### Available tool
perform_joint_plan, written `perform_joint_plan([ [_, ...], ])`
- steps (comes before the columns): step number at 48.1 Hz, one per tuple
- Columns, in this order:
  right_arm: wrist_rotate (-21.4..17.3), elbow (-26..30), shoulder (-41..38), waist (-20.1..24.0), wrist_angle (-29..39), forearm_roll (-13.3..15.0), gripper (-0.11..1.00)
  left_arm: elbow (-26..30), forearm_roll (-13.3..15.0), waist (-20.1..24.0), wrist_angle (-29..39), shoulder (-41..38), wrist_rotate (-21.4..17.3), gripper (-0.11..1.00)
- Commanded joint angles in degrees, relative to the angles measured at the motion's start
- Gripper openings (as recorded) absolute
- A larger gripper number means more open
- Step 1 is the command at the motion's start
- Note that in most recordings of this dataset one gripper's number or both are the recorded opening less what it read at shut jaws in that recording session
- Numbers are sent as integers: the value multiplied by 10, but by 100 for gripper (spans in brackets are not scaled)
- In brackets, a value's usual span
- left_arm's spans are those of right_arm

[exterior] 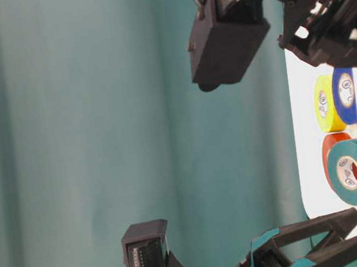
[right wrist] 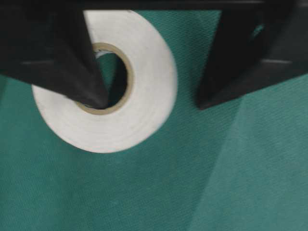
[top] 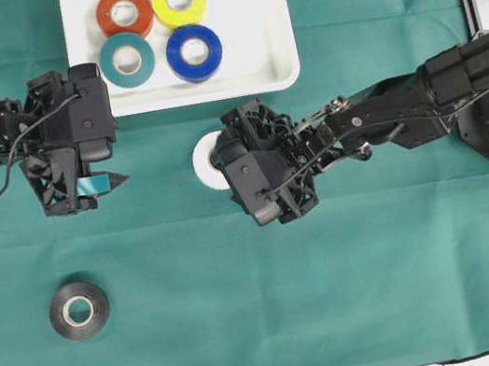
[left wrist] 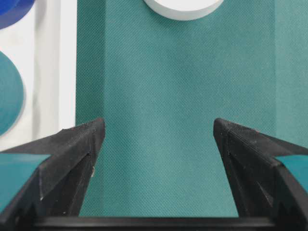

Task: Put the tape alternately from left to right into the white case.
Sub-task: 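Lower the right gripper onto the white tape roll and grasp it, then carry the white roll with the right gripper into the tray's upper-right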

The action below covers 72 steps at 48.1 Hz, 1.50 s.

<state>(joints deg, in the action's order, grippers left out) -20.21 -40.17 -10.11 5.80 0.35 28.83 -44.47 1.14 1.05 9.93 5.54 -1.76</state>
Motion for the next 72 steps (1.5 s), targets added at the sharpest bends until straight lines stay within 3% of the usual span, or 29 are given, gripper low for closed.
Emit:
perform_joint_plan([
  [1,2,8,4,-4,1,-1,26,4,0,-1,-4,13,1,94],
  [5,2,9,4,-4,1,-1,9,4,0,-1,-4,13,1,94],
  [8,2,9,6,-4,1,0,4,4,0,-1,-4,13,1,94],
  [56,5,-9,112,14,36,3,4,5,0,-1,-4,13,1,94],
  [72,6,-13,135,-33,98,6,4,4,1,-1,-4,13,2,94],
])
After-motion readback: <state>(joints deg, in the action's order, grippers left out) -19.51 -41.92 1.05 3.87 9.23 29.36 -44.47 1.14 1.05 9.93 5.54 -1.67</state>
